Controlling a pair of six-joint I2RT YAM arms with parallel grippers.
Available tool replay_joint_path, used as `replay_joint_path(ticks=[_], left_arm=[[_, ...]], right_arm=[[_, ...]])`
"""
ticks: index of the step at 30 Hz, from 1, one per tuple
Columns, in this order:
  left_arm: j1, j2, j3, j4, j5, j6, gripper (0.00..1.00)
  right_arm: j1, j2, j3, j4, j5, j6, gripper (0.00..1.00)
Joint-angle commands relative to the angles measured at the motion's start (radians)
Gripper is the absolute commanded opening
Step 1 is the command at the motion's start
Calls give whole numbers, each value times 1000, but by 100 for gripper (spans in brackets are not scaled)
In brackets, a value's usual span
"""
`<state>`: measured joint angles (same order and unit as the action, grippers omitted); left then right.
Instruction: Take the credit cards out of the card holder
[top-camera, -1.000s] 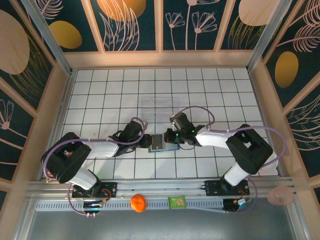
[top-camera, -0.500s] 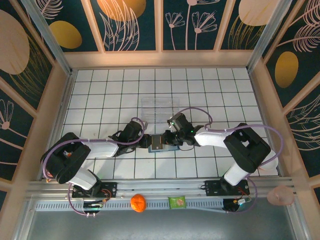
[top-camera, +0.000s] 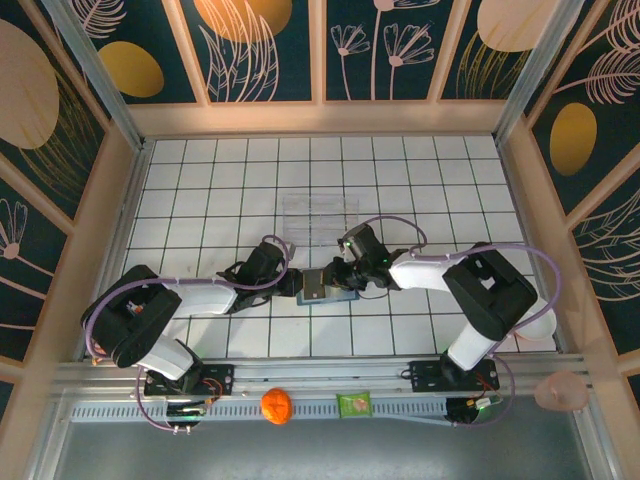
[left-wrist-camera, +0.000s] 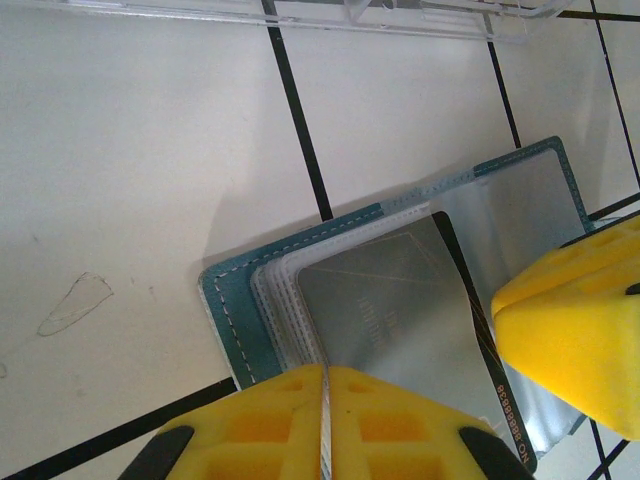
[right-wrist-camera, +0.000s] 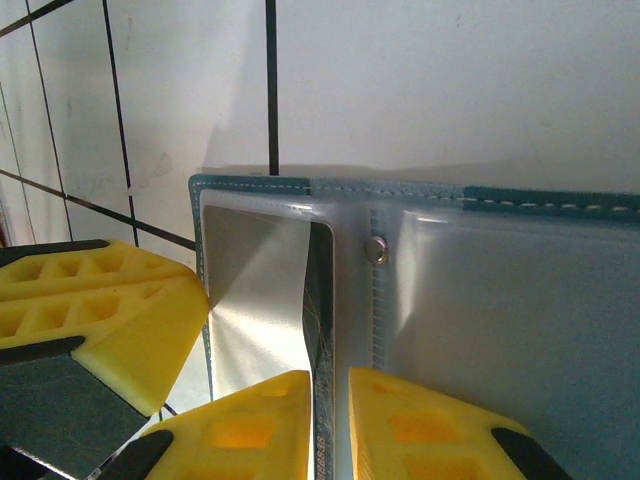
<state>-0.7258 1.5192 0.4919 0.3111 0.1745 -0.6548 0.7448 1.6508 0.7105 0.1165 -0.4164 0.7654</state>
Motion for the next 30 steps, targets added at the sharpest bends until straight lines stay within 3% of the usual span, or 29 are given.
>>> replay_joint_path(ticks=[1, 10, 17, 30], left_arm=[[-4, 6, -21, -18, 16, 9, 9], [-5, 23, -18, -8, 31, 7, 7], [-6, 19, -18, -13, 25, 10, 5], [-5, 15, -17, -15, 11, 13, 3]], right_arm=[[-6, 23, -3, 22, -26, 14, 18], [-6, 42, -9, 52, -47, 23, 18], [-10, 22, -27, 54, -26, 31, 0], [-10, -92, -76, 0, 93, 54, 0]])
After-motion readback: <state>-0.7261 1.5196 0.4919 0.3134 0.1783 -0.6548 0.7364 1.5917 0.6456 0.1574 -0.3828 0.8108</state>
